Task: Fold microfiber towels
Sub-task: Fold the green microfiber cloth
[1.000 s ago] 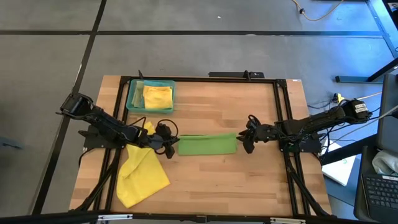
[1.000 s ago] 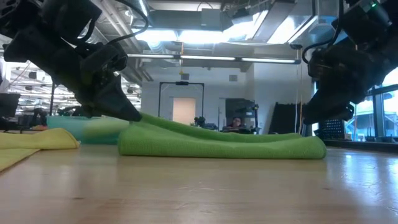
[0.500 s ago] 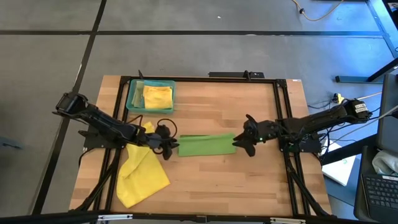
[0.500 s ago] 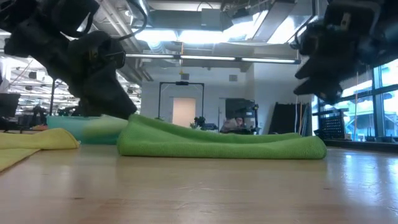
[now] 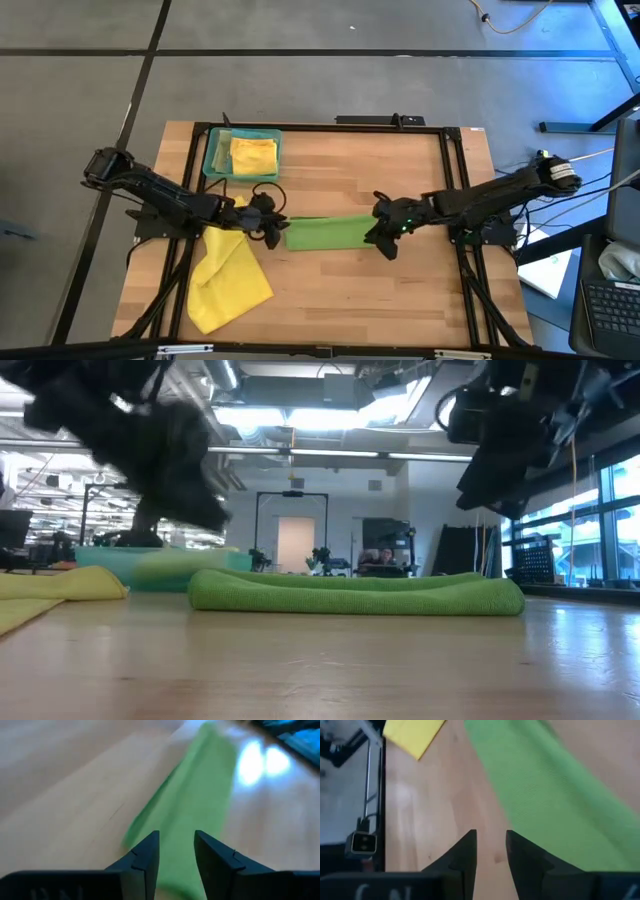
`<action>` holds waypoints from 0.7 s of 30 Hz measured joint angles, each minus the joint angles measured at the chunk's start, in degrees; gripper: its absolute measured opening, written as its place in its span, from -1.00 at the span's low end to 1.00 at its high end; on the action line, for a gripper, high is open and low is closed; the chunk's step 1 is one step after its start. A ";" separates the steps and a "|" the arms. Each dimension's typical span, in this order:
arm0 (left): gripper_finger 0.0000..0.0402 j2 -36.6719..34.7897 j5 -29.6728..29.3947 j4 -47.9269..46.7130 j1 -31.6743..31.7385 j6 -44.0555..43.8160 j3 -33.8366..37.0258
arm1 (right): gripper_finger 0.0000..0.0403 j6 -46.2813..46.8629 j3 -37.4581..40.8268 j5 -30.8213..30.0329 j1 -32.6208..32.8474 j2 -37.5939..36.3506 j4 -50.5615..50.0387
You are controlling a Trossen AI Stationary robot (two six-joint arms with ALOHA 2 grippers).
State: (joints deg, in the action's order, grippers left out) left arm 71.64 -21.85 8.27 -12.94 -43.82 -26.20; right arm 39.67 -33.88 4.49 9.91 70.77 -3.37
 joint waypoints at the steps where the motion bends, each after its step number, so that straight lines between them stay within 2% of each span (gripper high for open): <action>1: -0.43 -0.33 0.01 -0.07 -0.35 2.39 -1.41 | -0.49 -0.86 -0.97 0.23 0.14 1.79 -0.02; 6: -0.43 -0.29 2.49 -0.08 -1.52 17.45 -6.87 | -0.52 -3.07 -5.98 0.73 -0.60 10.75 -0.50; 9: -0.43 0.98 5.28 -1.16 -0.77 20.18 -7.31 | -0.52 -1.60 -9.71 3.19 -1.28 15.09 -0.51; 15: -0.43 4.98 15.02 -1.80 1.58 25.95 -7.28 | -0.52 -1.13 -17.83 4.56 -0.67 20.24 -0.25; 21: -0.43 8.83 15.40 -2.68 5.84 37.25 -7.30 | -0.52 1.43 -22.40 4.35 0.82 24.14 -1.02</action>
State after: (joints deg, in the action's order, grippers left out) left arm 80.47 -6.45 5.59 -7.10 -6.57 -33.50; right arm 41.10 -56.29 8.83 10.73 94.91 -4.39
